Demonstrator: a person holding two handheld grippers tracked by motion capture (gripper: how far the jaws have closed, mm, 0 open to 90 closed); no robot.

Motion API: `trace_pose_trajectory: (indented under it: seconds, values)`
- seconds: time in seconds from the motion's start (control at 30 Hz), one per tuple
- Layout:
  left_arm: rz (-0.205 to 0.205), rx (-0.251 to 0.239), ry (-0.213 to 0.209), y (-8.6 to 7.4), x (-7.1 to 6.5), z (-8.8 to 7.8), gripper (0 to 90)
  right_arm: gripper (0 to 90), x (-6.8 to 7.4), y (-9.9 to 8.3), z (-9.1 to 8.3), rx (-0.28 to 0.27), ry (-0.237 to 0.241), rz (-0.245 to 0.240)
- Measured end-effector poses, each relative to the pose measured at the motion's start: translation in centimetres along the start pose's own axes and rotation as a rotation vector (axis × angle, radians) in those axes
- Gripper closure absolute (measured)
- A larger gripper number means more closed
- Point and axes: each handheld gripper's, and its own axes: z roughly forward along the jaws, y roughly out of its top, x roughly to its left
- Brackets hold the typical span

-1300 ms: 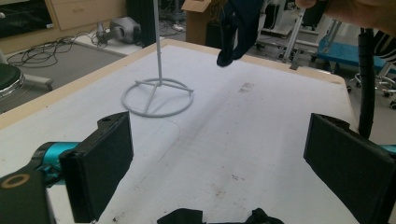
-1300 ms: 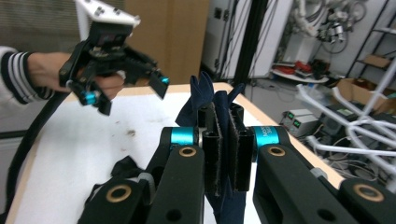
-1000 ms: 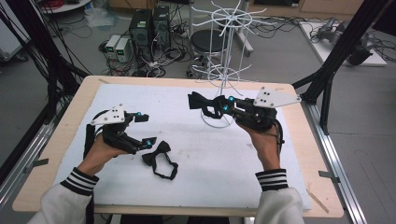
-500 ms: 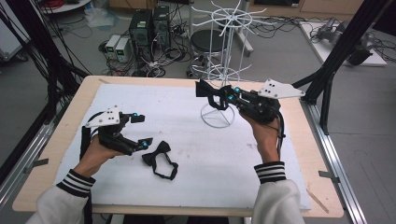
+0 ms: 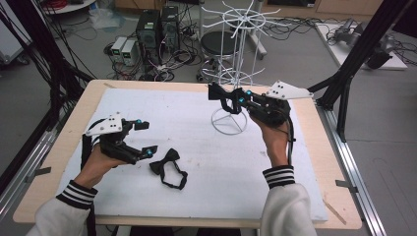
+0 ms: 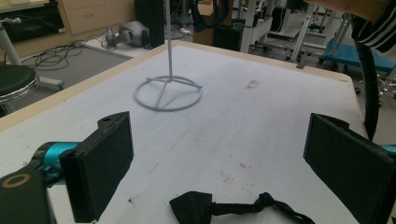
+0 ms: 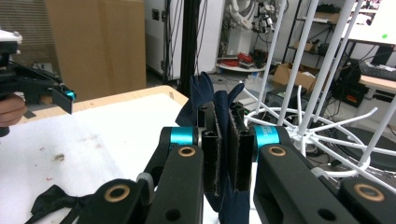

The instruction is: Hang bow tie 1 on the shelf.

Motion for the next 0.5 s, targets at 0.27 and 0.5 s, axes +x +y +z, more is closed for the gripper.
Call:
trace_pose_trajectory:
  seconds: [0.27,0.5]
  values:
    - [-0.005,-0.001,-0.005,-0.04,-0.03,0.05,8.9,84.9,0.17,0.01,0.26,0.032,-0.045,-0.035]
    - [-0.006,0.001,-0.004,-0.06,0.0,0.1,8.9,82.0,0.38,0.18,0.48,0.055,-0.06,-0.069]
